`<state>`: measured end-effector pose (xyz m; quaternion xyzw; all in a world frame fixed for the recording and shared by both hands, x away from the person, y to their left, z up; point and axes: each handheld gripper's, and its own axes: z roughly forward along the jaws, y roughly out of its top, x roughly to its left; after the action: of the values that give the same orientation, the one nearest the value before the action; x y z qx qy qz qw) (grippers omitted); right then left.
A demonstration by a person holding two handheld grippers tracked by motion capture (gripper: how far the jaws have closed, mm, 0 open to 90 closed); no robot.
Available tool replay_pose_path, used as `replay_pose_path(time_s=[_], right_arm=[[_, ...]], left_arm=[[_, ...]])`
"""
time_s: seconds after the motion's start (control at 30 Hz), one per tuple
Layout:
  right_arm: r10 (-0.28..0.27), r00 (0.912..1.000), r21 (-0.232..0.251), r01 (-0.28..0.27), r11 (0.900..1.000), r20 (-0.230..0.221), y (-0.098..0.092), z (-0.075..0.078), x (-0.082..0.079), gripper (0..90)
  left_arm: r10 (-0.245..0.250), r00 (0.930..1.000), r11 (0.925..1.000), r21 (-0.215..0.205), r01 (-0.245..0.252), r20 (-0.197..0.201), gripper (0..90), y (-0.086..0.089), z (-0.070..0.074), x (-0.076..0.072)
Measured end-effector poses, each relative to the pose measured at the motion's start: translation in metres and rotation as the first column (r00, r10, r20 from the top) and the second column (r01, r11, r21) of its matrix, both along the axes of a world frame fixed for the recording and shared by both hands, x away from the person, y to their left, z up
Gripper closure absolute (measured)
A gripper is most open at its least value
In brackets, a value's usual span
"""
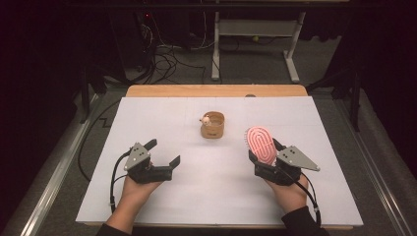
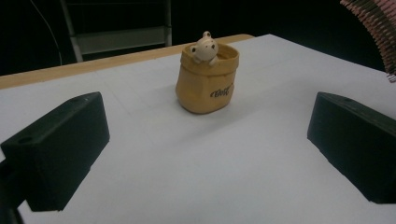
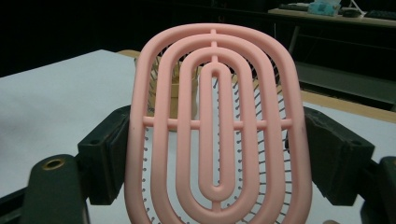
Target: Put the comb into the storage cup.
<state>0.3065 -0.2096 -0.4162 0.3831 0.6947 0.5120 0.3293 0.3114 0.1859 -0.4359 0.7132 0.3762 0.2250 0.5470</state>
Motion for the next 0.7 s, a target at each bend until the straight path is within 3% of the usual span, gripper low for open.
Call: replay_pose_path(time_s=[0.13,0.23,0.33,0.5,0.7], right_arm=[[-0.004,1.0,-0.003,0.004,1.0,0.005,0.0,0.001,-0.001,20.2],[-0.004,1.0,-0.003,0.004,1.0,0.007,0.0,0.001,-0.001,20.2],[-0.005,0.9999,0.001,0.005,1.0,0.011,0.0,0.001,-0.001,20.2],[0.0,0.9999,-0.004,0.001,1.0,0.016,0.001,0.001,-0.003,20.2],[0.021,0.9993,-0.023,-0.02,1.0,0.03,0.012,0.003,0.0,20.2]], left_arm=[[-0.028,0.9996,0.9996,-0.006,0.028,-0.007,0.0,-0.015,0.006,0.014],[-0.066,0.9978,0.9976,0.023,0.066,-0.007,0.0,-0.03,0.005,0.023],[-0.087,0.9961,0.9962,0.007,0.087,-0.017,0.0,-0.042,0.001,0.028],[-0.095,0.9937,0.9955,0.001,0.095,-0.06,0.0,-0.05,-0.009,0.029],[-0.124,0.9901,0.9923,-0.012,0.123,-0.066,0.0,-0.051,-0.01,0.024]])
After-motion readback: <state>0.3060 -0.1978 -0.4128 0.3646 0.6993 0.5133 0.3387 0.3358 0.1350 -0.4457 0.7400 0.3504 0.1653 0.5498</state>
